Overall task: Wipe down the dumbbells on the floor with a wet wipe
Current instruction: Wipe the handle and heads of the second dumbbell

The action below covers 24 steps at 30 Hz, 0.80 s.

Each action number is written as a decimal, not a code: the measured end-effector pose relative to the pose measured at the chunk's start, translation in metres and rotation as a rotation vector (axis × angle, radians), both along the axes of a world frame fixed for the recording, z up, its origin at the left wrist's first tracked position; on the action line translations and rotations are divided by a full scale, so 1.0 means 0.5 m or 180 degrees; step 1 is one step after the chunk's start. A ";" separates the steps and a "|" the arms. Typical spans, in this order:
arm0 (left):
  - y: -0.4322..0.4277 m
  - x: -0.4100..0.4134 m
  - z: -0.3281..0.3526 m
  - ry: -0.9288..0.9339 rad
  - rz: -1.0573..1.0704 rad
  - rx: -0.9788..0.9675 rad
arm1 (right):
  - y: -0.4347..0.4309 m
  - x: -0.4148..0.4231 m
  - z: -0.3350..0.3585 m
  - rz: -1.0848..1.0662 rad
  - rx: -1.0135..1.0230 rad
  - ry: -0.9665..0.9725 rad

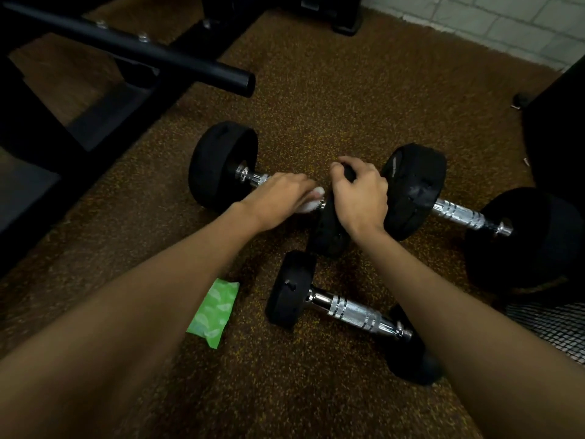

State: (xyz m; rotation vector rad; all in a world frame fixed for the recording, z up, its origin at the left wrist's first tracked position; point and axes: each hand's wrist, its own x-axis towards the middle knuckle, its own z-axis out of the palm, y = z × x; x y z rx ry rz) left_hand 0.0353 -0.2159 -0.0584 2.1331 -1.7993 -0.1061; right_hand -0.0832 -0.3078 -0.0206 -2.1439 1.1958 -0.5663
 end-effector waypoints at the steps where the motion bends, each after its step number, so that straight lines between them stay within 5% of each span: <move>1: -0.010 0.000 0.006 0.0191 0.0173 0.0063 | -0.002 0.001 0.000 0.0002 0.0015 -0.0008; 12: 0.014 -0.009 -0.033 -0.0170 -0.0007 -0.0321 | 0.006 -0.003 -0.003 -0.0032 -0.0076 -0.0096; 24: 0.007 0.002 0.009 0.0079 -0.0085 0.0251 | -0.002 0.000 -0.001 -0.0022 -0.0048 -0.0025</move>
